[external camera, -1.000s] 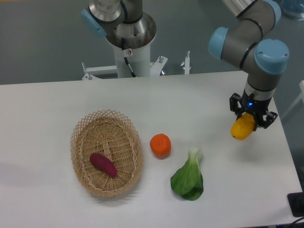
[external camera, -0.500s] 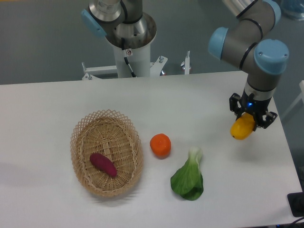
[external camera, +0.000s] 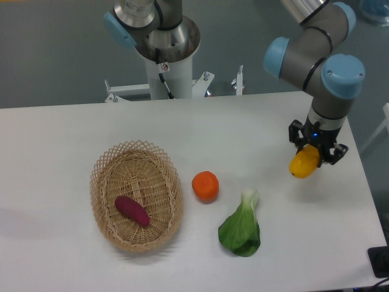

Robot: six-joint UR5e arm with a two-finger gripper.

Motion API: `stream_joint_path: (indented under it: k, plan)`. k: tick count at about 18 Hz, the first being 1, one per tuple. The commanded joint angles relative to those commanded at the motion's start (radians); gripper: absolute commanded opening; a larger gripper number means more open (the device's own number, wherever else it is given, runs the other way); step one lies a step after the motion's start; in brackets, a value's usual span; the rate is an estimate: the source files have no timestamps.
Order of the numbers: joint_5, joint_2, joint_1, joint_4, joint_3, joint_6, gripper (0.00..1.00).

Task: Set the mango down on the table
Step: 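Carry the held mango toward the orange and lower it to the table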

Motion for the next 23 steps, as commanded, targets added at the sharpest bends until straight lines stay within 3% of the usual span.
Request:
stream_joint_path:
  k: [6, 15, 20, 23]
  plan:
    - [0.002, 0.051, -0.012, 0.065, -0.140, 0.040, 0.27]
    - [-0.003, 0.121, -0.071, 0.065, -0.259, 0.112, 0.31]
    - [-0.003, 0.158, -0.115, 0.065, -0.328, 0.112, 0.37]
    - [-0.002, 0.161, -0.140, 0.063, -0.338, 0.114, 0.44]
